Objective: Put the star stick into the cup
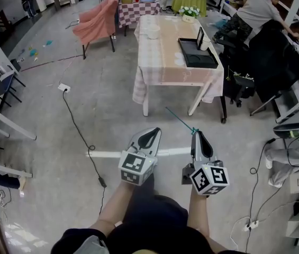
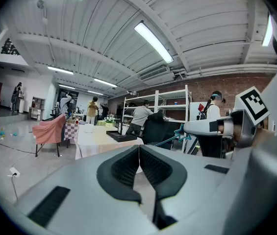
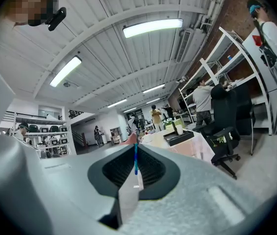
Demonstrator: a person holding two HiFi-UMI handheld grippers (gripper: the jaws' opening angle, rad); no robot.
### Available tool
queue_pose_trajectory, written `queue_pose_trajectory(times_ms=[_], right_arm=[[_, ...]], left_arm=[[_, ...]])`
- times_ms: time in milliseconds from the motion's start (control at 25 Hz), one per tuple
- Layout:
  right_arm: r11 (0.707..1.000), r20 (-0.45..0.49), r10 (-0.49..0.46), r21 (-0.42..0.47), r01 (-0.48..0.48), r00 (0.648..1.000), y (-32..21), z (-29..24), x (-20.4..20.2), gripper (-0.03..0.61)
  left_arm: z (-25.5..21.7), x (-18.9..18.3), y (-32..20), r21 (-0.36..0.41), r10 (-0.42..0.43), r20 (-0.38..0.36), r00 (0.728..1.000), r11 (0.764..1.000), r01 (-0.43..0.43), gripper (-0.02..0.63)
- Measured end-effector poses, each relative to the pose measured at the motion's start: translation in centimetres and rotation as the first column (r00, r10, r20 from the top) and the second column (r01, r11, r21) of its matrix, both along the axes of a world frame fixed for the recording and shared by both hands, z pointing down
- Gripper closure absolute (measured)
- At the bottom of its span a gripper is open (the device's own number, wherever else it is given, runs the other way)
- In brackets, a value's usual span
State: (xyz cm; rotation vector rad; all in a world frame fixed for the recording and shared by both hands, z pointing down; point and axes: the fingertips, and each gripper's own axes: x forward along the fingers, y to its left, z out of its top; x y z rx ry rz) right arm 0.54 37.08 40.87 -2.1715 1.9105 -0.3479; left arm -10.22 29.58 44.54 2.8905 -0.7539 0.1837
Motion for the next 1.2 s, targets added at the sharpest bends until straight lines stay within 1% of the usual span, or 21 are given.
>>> queue_pose_trajectory(times_ms=[160, 360, 720, 960, 1200], right_arm=[[1.000, -0.004, 0.002, 0.001, -0.002, 1.000, -2.1, 0.2, 1.3, 0.561], [1.000, 0.009, -0.013, -0.014, 0.013, 1.000, -5.3, 0.4, 2.2, 0.561], [1.000, 0.021, 0.009, -0.015, -0.009, 1.000, -10.8, -0.1, 5.4, 0.561], [1.000, 0.015, 0.015, -0.021, -0.014, 1.000, -14.7, -0.5, 7.3, 0.561], [1.000, 0.019, 0.006, -0.024, -0.006, 1.000, -18.7, -0.7, 7.9, 0.561]], left_arm=[[0.2, 1.1, -1.9, -0.008, -0.013, -0.005, 1.000, 1.000, 0.013, 0.600], [0.4, 1.8, -5.1, -0.032, -0.036, 0.010, 0.999, 0.999, 0.036, 0.601], [0.1, 5.0, -10.7, -0.026, -0.021, 0.033, 0.999, 0.999, 0.022, 0.600], [-0.4, 6.7, -15.0, -0.030, -0.025, 0.024, 0.999, 0.999, 0.026, 0.601], [-0.8, 7.1, -19.2, -0.036, -0.040, 0.013, 0.999, 0.999, 0.040, 0.600]])
